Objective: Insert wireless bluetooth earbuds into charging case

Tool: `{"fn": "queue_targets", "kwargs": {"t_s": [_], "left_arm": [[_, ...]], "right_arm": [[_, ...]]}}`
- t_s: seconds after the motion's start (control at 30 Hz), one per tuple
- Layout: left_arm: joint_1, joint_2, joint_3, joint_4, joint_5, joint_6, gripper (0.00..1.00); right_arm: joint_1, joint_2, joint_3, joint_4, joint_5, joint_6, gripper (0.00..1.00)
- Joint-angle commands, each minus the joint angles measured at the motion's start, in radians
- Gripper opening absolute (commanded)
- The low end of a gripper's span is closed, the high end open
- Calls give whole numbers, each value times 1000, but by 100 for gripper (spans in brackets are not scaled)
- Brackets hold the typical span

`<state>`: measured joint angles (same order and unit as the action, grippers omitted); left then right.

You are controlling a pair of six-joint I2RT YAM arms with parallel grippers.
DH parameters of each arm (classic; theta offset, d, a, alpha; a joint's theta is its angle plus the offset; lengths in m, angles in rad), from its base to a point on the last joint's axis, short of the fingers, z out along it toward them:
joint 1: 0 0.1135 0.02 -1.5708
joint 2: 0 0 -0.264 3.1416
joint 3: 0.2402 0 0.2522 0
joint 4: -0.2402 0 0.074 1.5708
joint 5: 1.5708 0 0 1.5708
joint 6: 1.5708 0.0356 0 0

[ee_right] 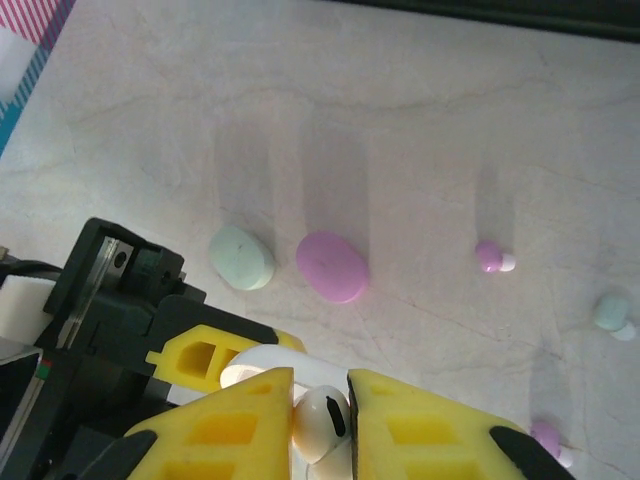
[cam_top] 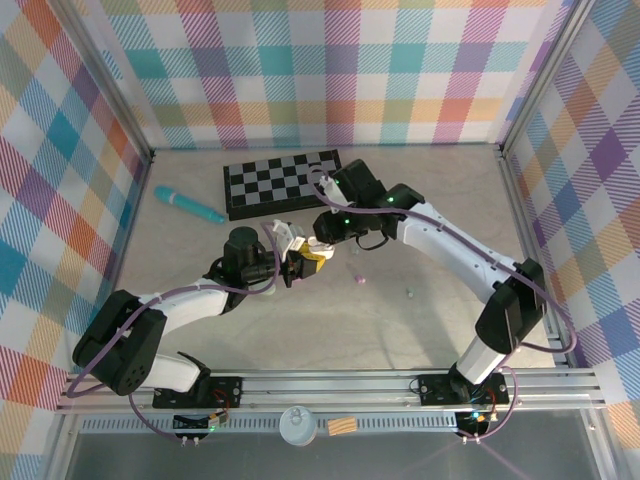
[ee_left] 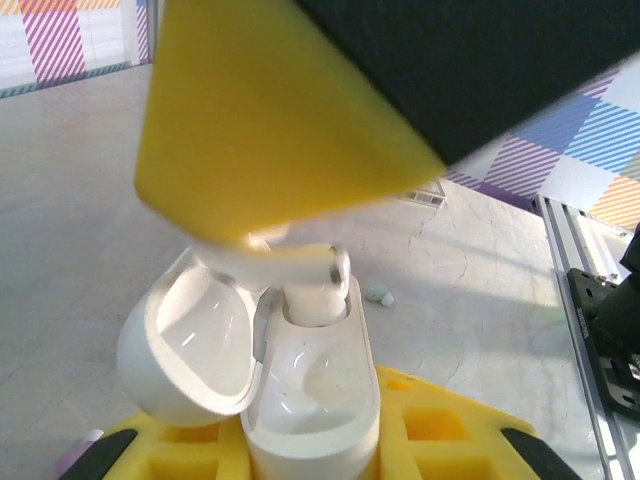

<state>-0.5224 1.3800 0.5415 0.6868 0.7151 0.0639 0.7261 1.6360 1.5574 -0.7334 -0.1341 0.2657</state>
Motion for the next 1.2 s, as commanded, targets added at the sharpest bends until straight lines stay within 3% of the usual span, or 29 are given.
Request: {"fn": "queue_targets", "kwargs": {"t_s": [0.0, 0.4, 0.7, 1.03, 1.17], "left_arm": [[0, -5, 8, 42, 7, 4, 1], [32, -81, -49, -23, -35, 35, 2], [33, -158, -81, -82, -68, 55, 2], [33, -185, -68, -125, -70, 76, 1], [33, -192, -66, -140, -72, 82, 2]], "right_arm": [[-29, -71, -39, 31, 18, 24, 20], [-89, -186, -349, 77, 76, 100, 21], [-93, -140, -626, 236, 110, 182, 20], [-94, -31, -704, 301, 121, 190, 20], [-94, -13, -694, 283, 132, 181, 26]]}}
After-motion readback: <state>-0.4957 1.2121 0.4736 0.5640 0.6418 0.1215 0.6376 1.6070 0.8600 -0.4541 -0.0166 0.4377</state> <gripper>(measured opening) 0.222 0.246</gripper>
